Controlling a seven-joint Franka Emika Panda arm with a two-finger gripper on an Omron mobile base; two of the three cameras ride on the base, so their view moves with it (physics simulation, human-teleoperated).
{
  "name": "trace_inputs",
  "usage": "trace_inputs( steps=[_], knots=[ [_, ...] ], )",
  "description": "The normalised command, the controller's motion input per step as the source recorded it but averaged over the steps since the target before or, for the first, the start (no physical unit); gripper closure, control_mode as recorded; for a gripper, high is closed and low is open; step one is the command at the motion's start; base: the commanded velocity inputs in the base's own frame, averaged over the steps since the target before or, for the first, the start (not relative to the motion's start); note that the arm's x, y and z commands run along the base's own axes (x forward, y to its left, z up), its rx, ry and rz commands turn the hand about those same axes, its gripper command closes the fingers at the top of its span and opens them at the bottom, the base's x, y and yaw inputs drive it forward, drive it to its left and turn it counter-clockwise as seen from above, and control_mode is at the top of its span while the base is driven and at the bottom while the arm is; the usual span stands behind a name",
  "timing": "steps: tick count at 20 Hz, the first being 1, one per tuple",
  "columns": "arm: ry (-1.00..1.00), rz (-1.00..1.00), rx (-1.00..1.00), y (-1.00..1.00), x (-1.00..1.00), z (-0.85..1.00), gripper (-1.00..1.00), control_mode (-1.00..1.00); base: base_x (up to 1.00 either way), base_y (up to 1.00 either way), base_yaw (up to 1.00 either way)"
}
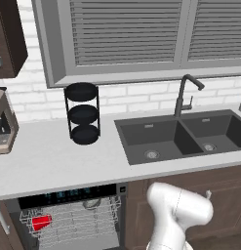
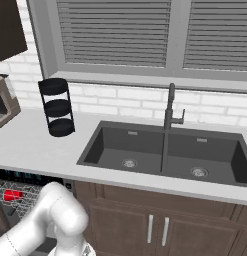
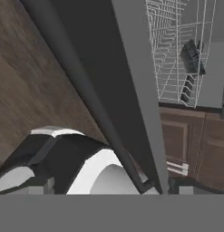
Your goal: Pick up the cup and bowl from the counter, place them in the dishwasher, and close the dishwasher door.
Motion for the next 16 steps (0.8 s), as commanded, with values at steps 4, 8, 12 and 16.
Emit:
trace_inputs(
  steps=[4, 8, 12, 16],
  knots=[
    [-0.41, 0.18, -0.25, 0.13, 0.04, -0.47, -1.0, -1.0, 0.0, 0.0, 0.0],
    [-0.35, 0.14, -0.21, 0.06, 0.1, -0.53, -1.0, -1.0, 0.0, 0.0, 0.0],
    [-0.23, 0.1, -0.2, 0.0, 0.2, -0.7, -1.0, -1.0, 0.0, 0.0, 0.0],
    [-0.17, 0.06, -0.2, -0.02, 0.17, -0.87, -1.0, -1.0, 0.0, 0.0, 0.0]
  ],
)
